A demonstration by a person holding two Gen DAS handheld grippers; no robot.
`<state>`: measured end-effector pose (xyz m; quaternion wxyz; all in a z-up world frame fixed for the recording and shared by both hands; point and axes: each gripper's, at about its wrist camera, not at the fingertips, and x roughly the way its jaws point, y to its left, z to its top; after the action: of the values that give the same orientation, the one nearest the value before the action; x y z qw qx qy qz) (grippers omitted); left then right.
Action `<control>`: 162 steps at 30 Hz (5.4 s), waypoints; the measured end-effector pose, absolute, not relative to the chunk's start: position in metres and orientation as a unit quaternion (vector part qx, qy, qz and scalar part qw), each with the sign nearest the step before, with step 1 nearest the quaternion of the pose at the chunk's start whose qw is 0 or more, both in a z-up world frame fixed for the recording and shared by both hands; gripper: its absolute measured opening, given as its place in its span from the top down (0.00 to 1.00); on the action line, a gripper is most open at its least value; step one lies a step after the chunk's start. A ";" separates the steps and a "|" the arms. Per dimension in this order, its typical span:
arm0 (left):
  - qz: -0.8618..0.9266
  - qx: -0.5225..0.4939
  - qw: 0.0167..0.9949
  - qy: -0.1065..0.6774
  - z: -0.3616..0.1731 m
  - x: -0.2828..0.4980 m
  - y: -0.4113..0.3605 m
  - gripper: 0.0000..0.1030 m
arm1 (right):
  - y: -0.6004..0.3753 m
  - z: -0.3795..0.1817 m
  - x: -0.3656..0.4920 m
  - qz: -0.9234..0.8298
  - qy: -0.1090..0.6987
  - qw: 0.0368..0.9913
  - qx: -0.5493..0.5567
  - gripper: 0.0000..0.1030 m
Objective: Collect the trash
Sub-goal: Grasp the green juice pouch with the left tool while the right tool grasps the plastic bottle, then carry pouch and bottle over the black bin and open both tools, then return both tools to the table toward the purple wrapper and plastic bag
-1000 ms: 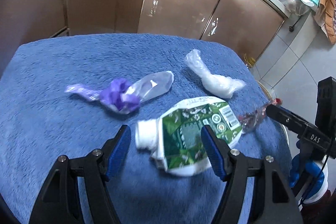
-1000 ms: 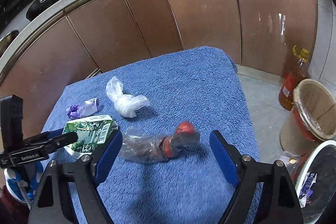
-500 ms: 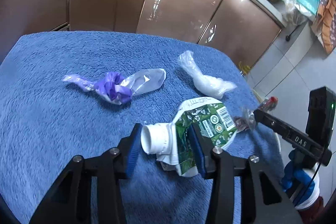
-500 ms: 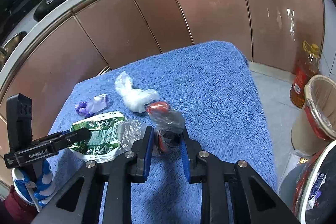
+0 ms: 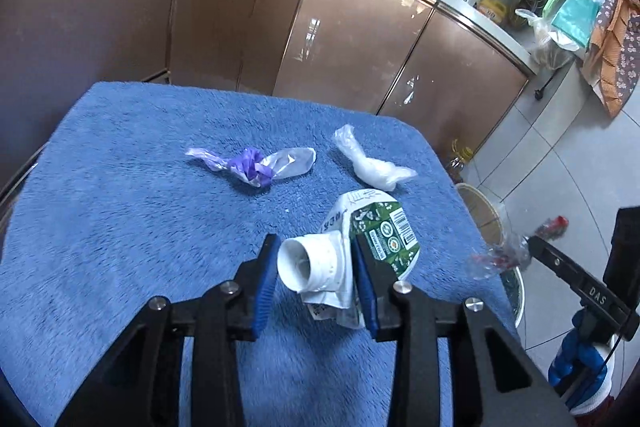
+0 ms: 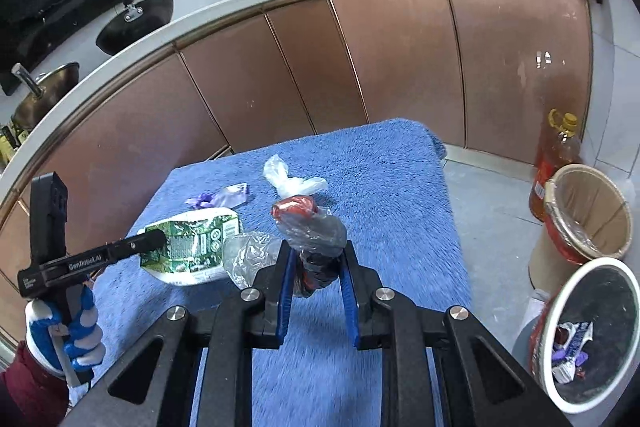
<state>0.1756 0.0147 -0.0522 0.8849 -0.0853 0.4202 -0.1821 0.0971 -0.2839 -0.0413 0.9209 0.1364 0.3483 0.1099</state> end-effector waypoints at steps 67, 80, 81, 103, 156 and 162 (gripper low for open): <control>-0.308 0.051 0.901 0.301 0.022 0.051 -0.272 0.38 | -0.415 0.001 -0.064 -0.205 0.288 0.932 0.077 0.17; -0.242 0.051 0.938 0.241 0.049 -0.019 -0.178 0.34 | -0.340 0.033 -0.102 -0.162 0.257 0.951 0.052 0.00; -0.241 0.050 0.939 0.239 0.049 -0.025 -0.173 0.34 | -0.336 0.034 -0.106 -0.159 0.257 0.952 0.052 0.00; -0.183 0.033 0.963 0.197 0.059 -0.083 -0.099 0.33 | -0.281 0.065 -0.160 -0.120 0.176 0.974 0.075 0.00; -0.073 0.032 0.956 0.282 -0.006 0.118 0.019 0.28 | -0.183 0.009 0.079 0.083 0.279 0.957 0.004 0.00; -0.073 0.041 0.951 0.299 -0.021 0.146 0.010 0.28 | -0.192 -0.010 0.109 0.091 0.296 0.951 0.008 0.00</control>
<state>0.1460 0.0099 -0.0214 0.9505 0.0407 0.2992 -0.0733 0.1090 -0.1915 -0.0102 0.9508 0.0085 0.2959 0.0913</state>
